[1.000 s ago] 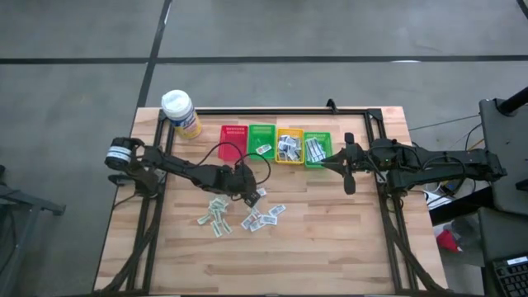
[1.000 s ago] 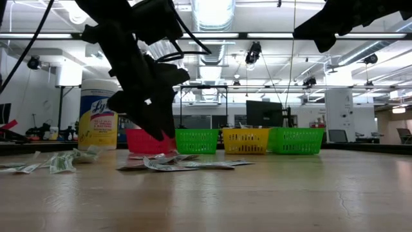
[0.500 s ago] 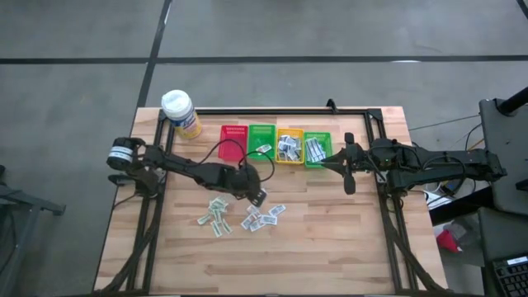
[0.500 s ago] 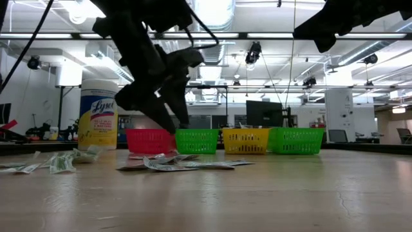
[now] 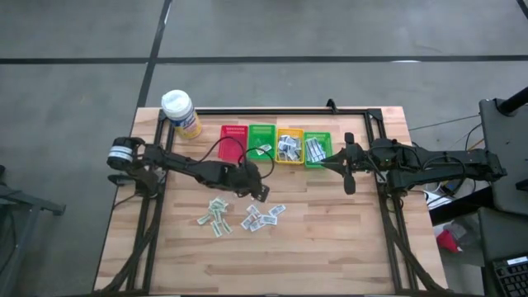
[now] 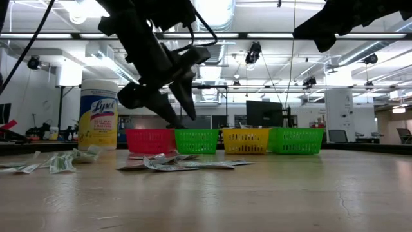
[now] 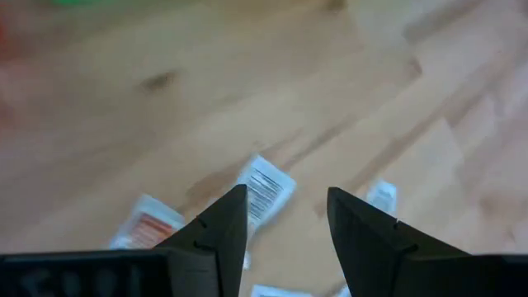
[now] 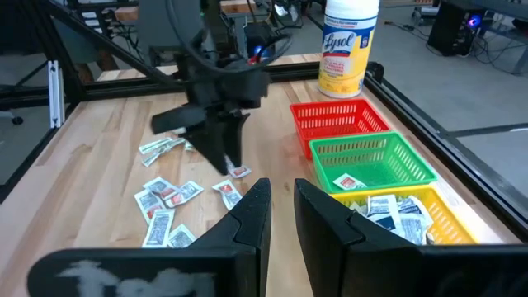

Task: Pick & Place First Aid Supplies
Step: Put the orange ointment pack into the left green bin

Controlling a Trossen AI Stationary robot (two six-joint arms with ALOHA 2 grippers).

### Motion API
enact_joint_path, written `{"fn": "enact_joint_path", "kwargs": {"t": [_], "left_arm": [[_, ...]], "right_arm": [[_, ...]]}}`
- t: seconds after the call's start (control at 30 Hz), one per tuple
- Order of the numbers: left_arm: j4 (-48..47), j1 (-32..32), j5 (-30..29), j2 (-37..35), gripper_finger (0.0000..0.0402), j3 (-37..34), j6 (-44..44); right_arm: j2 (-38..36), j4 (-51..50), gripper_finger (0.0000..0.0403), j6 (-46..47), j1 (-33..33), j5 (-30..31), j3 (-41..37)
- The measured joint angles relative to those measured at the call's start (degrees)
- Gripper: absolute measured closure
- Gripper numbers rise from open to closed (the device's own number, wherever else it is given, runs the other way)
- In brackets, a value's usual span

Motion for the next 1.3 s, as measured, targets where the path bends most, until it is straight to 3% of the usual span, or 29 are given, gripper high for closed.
{"fn": "enact_joint_path", "kwargs": {"t": [0.17, 0.4, 0.5, 0.83, 1.3], "left_arm": [[-7.81, 0.03, -1.52, 0.98, 0.0241, 9.03, 1.1], [-43.89, 0.9, -6.97, 12.29, 0.0241, 30.64, -0.59], [-51.85, 0.8, -6.63, 17.85, 0.0241, 35.8, -2.45], [-60.73, 0.9, -2.43, 26.36, 0.0241, 37.8, -8.3], [-53.06, 0.89, -1.57, 26.86, 0.0241, 37.31, -7.05]], "right_arm": [[0.0, -0.01, 0.0351, -0.27, 0.0, 0.0, 0.0], [0.0, -0.04, 0.0351, -0.11, 0.0, 0.0, 0.0], [0.0, -0.04, 0.0351, -0.16, 0.0, 0.0, 0.0], [0.0, -0.09, 0.0351, -0.11, 0.0, 0.01, 0.0], [0.0, -0.07, 0.0351, 0.18, 0.0, 0.02, 0.0]]}}
